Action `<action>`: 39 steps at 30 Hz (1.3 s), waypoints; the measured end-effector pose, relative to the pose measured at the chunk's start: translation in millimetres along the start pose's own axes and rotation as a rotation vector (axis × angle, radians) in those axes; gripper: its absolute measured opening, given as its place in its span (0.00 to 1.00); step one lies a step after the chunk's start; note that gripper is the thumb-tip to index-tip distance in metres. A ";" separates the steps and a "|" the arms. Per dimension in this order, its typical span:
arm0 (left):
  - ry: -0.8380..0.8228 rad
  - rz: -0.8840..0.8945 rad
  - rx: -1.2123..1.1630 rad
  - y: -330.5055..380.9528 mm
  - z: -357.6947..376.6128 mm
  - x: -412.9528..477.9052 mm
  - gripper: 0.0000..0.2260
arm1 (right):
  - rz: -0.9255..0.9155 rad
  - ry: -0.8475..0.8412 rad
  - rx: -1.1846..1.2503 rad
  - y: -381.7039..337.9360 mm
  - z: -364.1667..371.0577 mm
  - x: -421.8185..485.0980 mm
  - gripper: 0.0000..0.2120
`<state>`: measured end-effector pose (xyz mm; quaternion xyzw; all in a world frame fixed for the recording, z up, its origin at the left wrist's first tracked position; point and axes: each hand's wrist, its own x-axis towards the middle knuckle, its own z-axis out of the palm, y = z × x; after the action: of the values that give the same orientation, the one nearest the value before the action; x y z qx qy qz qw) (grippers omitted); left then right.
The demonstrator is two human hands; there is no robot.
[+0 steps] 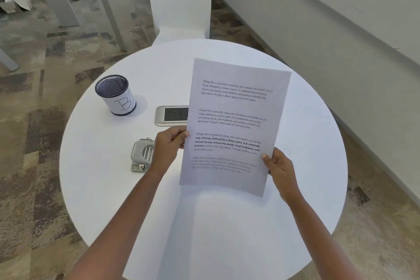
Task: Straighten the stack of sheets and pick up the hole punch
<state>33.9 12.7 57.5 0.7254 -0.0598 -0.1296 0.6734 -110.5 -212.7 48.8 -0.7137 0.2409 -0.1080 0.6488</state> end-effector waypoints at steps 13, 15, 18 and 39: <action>0.163 -0.262 0.275 -17.6 -26.9 -2.9 0.12 | 0.320 0.002 0.126 15.4 4.2 1.2 0.10; 0.288 -0.247 0.552 -22.2 -40.3 -3.6 0.14 | 0.344 0.004 0.141 18.1 1.5 -1.3 0.11; 0.367 -0.306 0.783 -24.0 -57.9 -5.4 0.20 | 0.369 0.013 0.140 22.0 -4.7 -5.5 0.10; 0.180 -0.578 -0.007 -19.9 -79.0 -2.7 0.13 | 0.375 0.014 0.123 25.0 -23.9 -23.6 0.10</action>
<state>50.8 91.0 42.7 0.7185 0.2096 -0.2512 0.6137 -147.0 -223.3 31.4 -0.6145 0.3673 -0.0049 0.6982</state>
